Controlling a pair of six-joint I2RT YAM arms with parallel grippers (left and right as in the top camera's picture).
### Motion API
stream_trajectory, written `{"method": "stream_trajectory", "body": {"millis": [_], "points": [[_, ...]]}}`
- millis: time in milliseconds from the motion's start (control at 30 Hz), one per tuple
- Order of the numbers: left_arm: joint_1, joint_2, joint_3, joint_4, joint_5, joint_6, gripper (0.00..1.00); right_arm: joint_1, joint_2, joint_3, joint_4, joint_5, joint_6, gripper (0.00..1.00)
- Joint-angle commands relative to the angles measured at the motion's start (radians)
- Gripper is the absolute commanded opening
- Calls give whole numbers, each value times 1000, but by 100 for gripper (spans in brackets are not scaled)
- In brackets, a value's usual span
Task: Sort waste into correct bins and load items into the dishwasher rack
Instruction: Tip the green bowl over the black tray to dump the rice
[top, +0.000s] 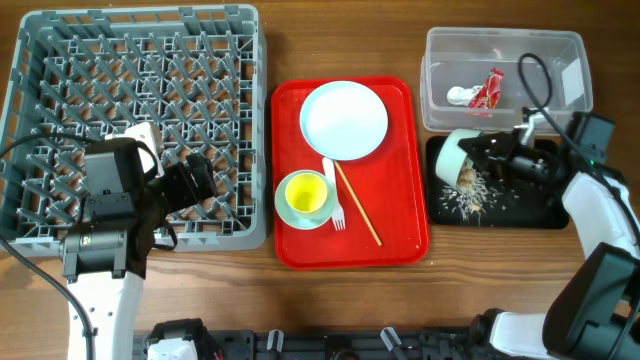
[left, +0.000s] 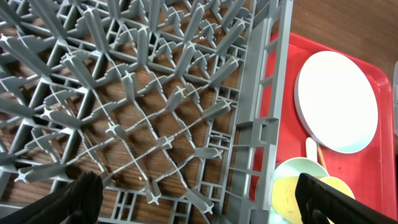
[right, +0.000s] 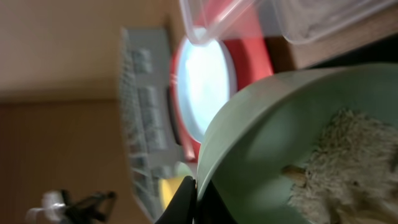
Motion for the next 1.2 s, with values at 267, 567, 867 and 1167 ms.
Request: {"method": "stream_trajectory", "body": {"millis": [267,567,867,1167], "points": [[6,-1,17,0,6,-5,100,-227,13,-61,212,-282,480,4],[6,-1,17,0,6,-5,100,-254,13,-61,385,-526,697,4],[6,-1,17,-1,6,-5,100,-254,13,-61,396,-527,785,4],[6,-1,17,-1,6,-5,100,-256,13,-59,705,-526,1269,4]]}}
